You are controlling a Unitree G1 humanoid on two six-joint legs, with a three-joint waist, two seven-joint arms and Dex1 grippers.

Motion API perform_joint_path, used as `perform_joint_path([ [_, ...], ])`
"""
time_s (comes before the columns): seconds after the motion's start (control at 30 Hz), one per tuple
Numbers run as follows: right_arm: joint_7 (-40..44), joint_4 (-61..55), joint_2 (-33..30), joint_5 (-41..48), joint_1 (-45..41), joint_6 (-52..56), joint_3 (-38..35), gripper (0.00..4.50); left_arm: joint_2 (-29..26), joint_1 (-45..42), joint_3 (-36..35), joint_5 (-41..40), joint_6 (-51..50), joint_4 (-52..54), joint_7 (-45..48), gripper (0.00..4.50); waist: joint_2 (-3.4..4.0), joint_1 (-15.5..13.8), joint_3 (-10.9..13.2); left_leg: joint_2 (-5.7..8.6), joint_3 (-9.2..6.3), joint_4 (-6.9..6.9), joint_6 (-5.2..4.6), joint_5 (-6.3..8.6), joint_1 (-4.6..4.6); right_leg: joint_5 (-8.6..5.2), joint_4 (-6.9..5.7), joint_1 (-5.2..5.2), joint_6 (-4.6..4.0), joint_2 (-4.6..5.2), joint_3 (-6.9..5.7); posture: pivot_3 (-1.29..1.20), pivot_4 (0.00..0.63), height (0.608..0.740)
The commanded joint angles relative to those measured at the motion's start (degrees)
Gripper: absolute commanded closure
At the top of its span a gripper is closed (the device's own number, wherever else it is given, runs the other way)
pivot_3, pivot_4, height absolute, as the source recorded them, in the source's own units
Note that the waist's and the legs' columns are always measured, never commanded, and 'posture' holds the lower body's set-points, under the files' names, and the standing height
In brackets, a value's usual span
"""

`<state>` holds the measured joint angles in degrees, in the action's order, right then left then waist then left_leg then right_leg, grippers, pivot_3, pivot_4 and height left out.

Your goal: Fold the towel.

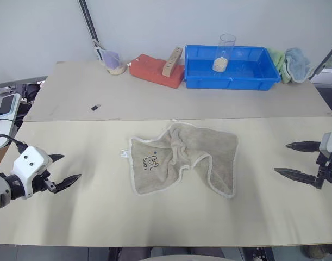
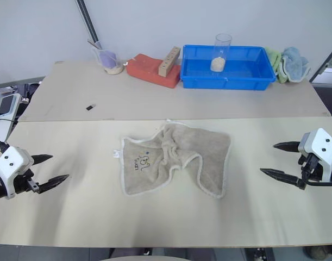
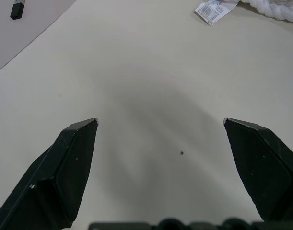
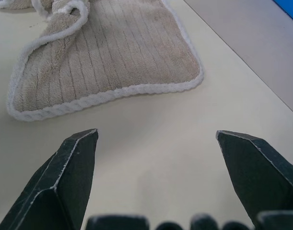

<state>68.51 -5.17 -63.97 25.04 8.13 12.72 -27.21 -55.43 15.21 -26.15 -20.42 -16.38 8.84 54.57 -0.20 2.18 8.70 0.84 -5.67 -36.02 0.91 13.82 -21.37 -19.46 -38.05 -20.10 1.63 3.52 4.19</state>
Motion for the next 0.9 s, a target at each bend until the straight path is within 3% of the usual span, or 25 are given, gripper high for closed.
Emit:
perform_joint_path([
  [0.03, -0.1, -1.6, 0.1, 0.1, -0.5, 0.5, -1.3, 0.14, 0.0, -0.5, -2.6, -0.5, 0.1, 1.2, 0.0, 0.0, 0.0, 0.0, 0.0, 0.0, 0.0, 0.0, 0.0, 0.0, 0.0, 0.0, 0.0, 0.0, 0.0, 0.0, 0.0, 0.0, 0.15, 0.74],
  [0.47, -0.3, -2.3, 0.7, -0.1, -1.5, 1.0, -0.2, 0.14, 1.3, -2.2, -2.7, 1.9, 8.2, -2.6, 0.3, 0.0, 0.0, 0.0, 0.0, -0.01, 0.0, 0.0, 0.0, 0.0, 0.0, 0.0, 0.0, 0.0, 0.0, -0.01, 0.0, 0.0, 0.15, 0.74],
  [0.63, -0.3, -3.2, 1.0, 0.2, -1.1, 1.5, -0.7, 0.14, 0.7, -1.8, -3.6, -2.1, 6.6, -2.9, 5.0, 0.0, 0.0, 0.0, 0.0, -0.01, 0.0, 0.0, 0.0, 0.0, 0.0, 0.0, -0.01, 0.0, 0.0, -0.01, -0.01, 0.0, 0.15, 0.74],
  [0.9, -0.1, -12.0, 0.8, 4.5, -1.5, 7.2, -1.4, 0.14, 0.6, 0.8, 6.1, -1.9, 10.3, 11.5, 12.7, 0.0, 0.04, -0.1, 0.0, 0.0, 0.04, 0.0, 0.0, 0.0, -0.02, 0.0, 0.0, 0.0, 0.0, 0.02, 0.06, 0.0, 0.15, 0.74],
])
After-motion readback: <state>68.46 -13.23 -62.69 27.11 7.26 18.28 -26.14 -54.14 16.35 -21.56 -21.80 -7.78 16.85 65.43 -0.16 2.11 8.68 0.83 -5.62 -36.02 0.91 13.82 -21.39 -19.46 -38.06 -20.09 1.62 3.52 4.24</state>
